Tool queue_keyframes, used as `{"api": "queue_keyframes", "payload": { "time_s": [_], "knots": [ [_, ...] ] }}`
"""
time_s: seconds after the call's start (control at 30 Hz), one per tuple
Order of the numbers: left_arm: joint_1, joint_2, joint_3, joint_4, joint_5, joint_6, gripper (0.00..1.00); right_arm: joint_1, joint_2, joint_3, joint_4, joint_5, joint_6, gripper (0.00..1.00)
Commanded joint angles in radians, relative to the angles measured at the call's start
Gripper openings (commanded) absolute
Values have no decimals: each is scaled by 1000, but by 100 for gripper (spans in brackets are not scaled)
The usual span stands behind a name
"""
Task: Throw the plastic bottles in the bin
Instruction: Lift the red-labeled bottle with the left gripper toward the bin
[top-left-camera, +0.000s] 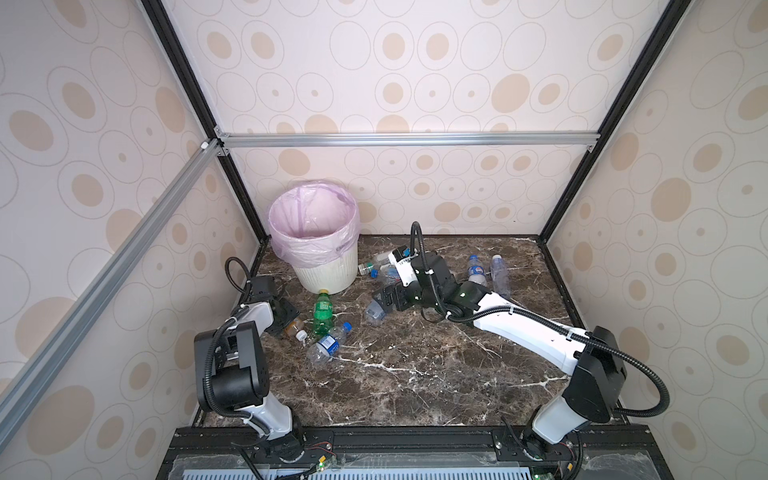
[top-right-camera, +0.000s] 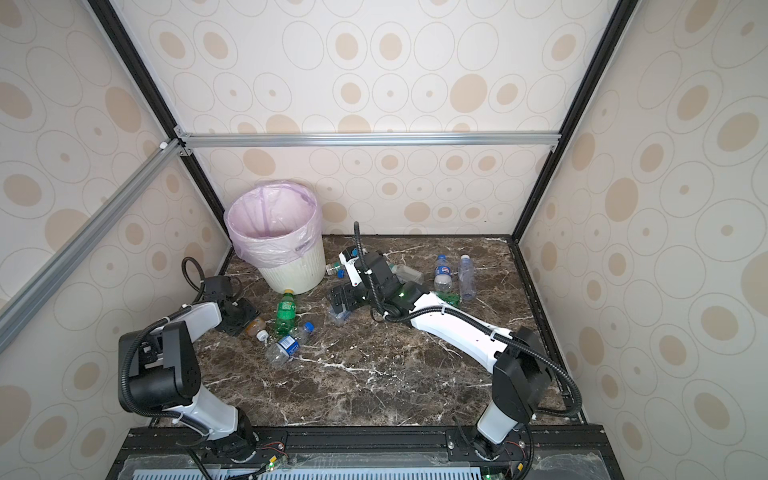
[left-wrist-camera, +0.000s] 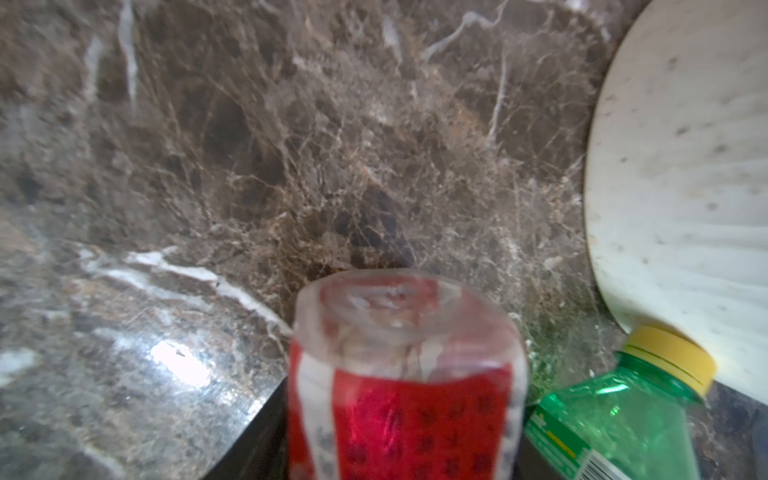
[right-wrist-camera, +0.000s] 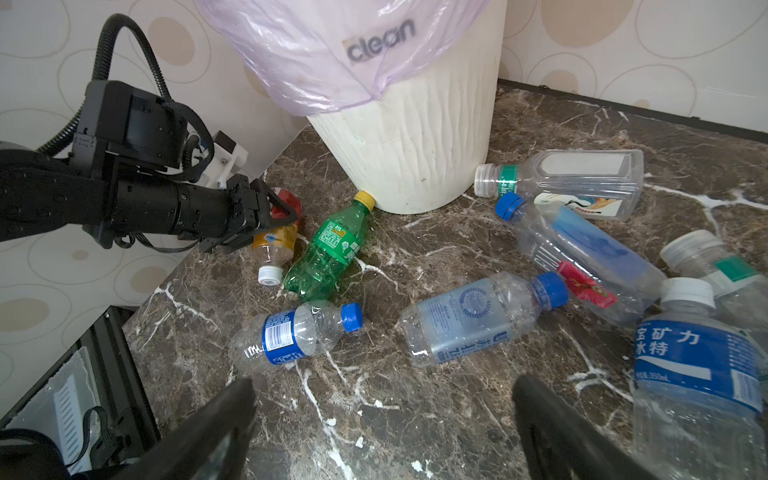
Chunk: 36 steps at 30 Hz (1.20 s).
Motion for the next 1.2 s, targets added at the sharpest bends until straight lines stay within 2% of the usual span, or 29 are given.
{"api": "queue_keyframes", "payload": {
  "time_s": [0.0, 0.43, 0.73, 0.93, 1.17],
  "knots": [
    [-5, -45, 3, -2, -3, 41, 56, 18, -2, -17, 43, -33, -1, 100],
    [-14, -206, 31, -32, -19, 74, 54, 35, -15, -12, 73, -74, -10, 100],
    [-57, -350, 130, -48, -38, 73, 54, 39, -31, 32, 60, -71, -32, 100],
    [-116, -412, 264, -80, -81, 63, 52, 39, -46, 61, 53, -61, -44, 100],
    [-176, -425, 508, -69, -108, 47, 52, 39, -68, 71, 48, -46, -46, 100]
  ]
}}
